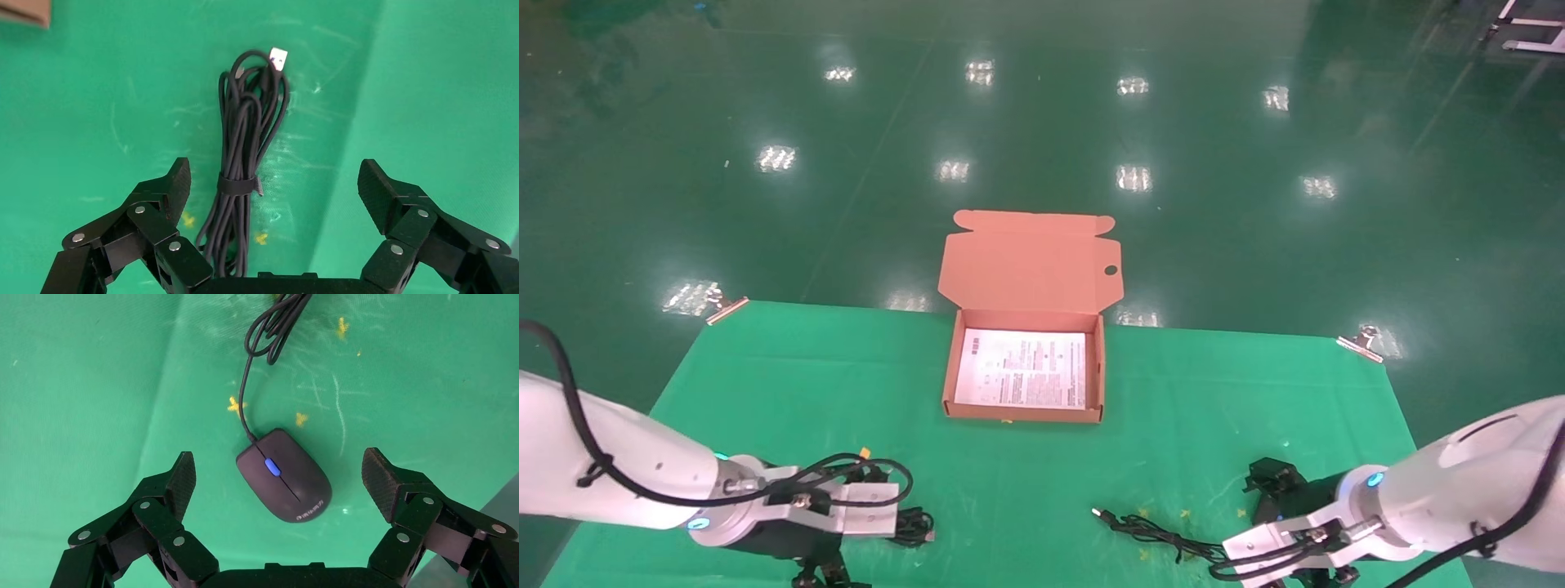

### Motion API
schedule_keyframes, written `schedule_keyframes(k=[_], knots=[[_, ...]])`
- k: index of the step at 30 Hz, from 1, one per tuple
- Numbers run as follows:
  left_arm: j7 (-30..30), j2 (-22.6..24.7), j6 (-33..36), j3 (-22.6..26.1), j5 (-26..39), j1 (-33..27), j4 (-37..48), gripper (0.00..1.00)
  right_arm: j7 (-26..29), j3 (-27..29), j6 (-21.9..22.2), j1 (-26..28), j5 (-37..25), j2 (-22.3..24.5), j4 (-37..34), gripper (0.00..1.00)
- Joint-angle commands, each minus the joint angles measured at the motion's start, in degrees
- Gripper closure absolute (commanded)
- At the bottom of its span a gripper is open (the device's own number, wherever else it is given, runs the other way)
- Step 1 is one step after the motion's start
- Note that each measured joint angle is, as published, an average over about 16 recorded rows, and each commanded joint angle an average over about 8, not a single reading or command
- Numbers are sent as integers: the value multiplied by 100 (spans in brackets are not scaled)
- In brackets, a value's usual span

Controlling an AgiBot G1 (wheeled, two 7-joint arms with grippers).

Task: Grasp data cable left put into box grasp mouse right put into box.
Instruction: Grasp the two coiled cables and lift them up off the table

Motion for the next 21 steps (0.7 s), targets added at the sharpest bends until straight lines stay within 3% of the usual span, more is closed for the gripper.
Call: schedule_keyframes(k=[1,10,21], knots=[[-48,89,-99,-14,20,6,269,0,147,-8,64,-61,-99,-52,-48,0],[288,460,-431,-16,86,-150,1337,0,395,72,358,-173,-63,-352,-736,0],[803,819,-636,-70,-55,-332,2592,0,70,190,723,-183,324,-791,-1717,0]])
